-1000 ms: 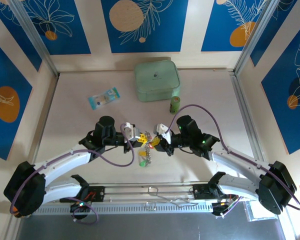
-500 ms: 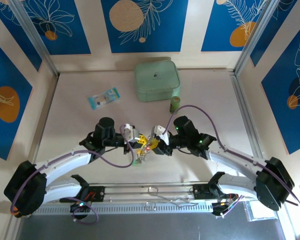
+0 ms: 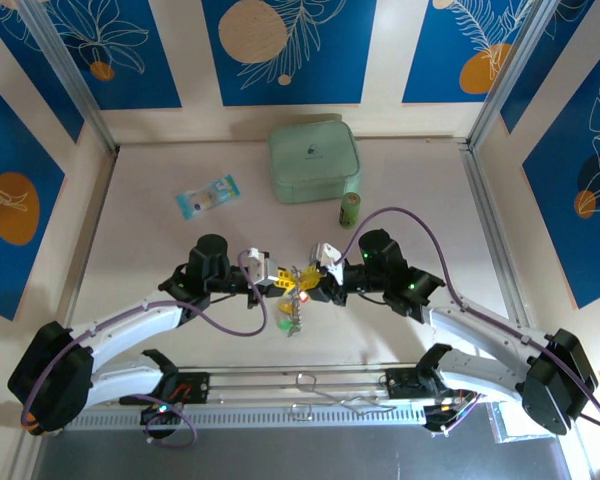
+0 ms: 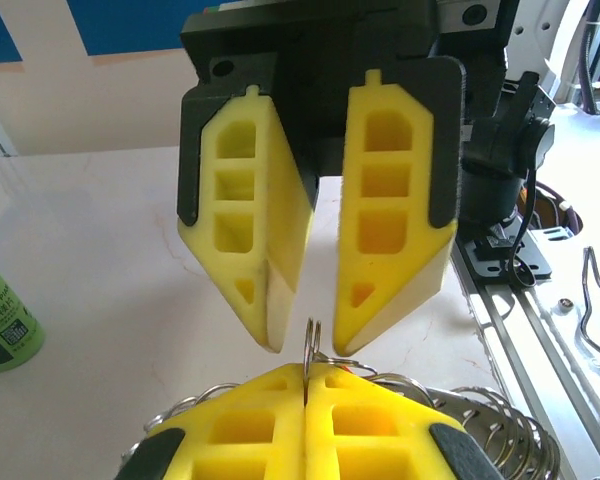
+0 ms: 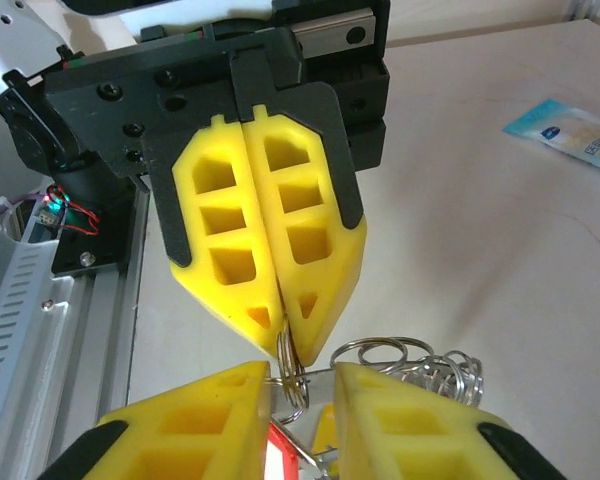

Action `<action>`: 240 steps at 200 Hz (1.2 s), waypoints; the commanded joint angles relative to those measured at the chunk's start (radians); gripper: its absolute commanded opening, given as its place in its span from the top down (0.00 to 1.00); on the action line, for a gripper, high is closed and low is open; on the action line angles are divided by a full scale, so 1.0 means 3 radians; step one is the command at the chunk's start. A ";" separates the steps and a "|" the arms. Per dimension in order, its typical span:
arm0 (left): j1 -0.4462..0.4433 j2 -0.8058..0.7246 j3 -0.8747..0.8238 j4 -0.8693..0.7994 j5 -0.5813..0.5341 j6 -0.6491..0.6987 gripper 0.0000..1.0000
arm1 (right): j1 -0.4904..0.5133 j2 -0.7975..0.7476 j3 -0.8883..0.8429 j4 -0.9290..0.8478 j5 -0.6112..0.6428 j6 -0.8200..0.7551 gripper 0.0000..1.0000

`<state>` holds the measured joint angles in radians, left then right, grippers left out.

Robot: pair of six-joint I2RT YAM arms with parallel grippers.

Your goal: Put the keys on the keyring

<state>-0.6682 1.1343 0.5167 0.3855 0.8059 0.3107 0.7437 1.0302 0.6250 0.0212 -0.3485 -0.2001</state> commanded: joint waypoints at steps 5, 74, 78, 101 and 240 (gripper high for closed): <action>-0.0023 -0.0064 -0.0030 0.0237 0.0175 -0.0048 1.00 | -0.0004 0.0038 -0.0069 0.0111 -0.0071 0.0037 0.81; -0.0027 -0.0059 -0.0003 0.0171 0.0030 -0.0084 0.94 | 0.0002 0.0079 0.0043 -0.0028 -0.0136 -0.0086 1.00; -0.0024 -0.0062 0.0009 0.0107 -0.0012 -0.0058 0.85 | 0.0001 0.0076 0.0073 -0.0081 -0.0122 -0.0121 1.00; -0.0028 -0.0085 0.0154 -0.0420 -0.0231 0.0238 0.69 | 0.0016 0.0088 0.0283 -0.0549 -0.0015 -0.0401 1.00; -0.0058 -0.0019 0.0443 -0.1036 -0.0105 0.0579 0.89 | 0.0403 0.0557 0.1098 -0.1369 0.0290 -0.0956 1.00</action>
<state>-0.6754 1.1271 0.6220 0.0441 0.7368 0.5018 0.8364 1.1877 0.9176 -0.4088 -0.2314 -0.4805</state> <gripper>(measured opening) 0.117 0.054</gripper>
